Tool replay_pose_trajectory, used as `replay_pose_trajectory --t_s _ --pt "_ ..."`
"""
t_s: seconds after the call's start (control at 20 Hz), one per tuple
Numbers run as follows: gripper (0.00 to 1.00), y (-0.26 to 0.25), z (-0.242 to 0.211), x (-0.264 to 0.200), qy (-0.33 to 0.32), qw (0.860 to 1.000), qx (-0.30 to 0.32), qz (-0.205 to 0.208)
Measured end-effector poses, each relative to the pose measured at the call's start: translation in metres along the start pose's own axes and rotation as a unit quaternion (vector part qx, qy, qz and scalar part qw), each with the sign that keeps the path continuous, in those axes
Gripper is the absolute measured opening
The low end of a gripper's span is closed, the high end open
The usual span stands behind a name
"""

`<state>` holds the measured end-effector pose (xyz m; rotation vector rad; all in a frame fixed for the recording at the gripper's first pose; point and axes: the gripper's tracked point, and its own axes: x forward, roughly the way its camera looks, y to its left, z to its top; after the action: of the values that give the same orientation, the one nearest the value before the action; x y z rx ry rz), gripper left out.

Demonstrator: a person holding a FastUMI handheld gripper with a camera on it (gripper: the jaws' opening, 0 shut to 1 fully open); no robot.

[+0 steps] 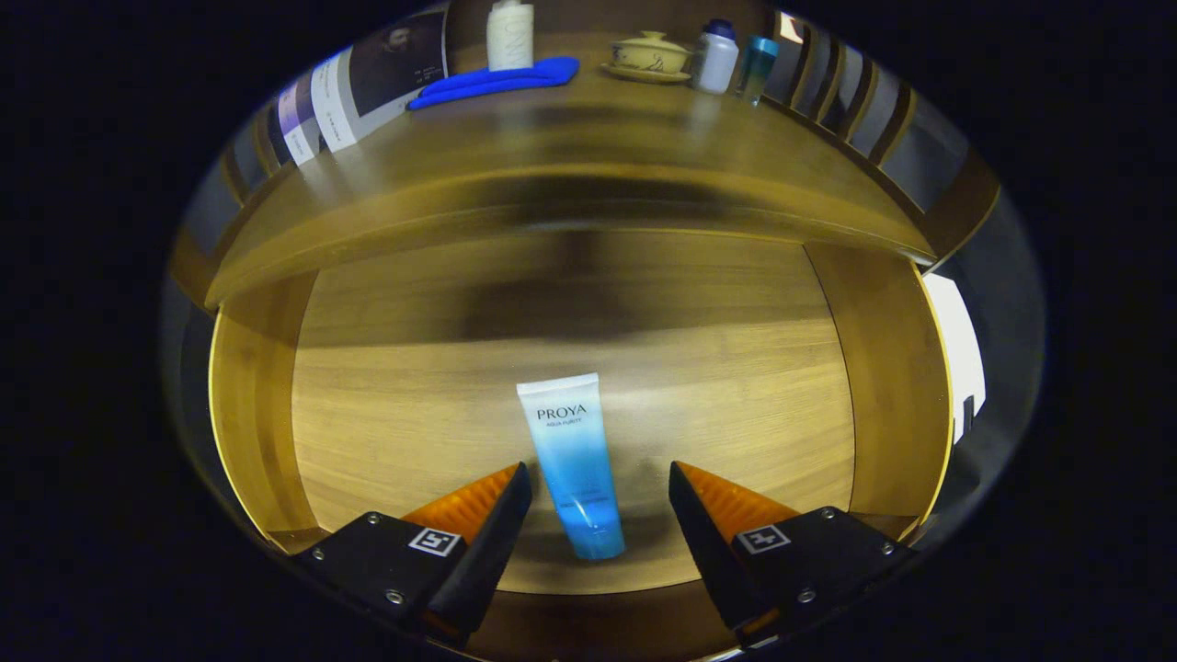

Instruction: Pull open the drawer, take out the items inside it, and place them on the countertop above the cabinet.

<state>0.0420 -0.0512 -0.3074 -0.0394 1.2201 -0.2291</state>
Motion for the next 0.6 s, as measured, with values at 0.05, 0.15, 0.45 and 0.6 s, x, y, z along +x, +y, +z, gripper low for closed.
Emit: replay_pose_trajectory --t_s 0.05,0.15,0.45,0.6 --pt "0.91 0.0 0.0 0.002 0.003 1.0 -0.003 -0.003" --pt "0.87 0.004 -0.001 0.007 0.007 1.0 0.0 0.0" --pt "0.63 0.015 -0.007 0.01 0.026 1.0 -0.006 0.016" --pt "0.51 0.015 -0.008 0.01 0.029 0.999 -0.012 0.014"
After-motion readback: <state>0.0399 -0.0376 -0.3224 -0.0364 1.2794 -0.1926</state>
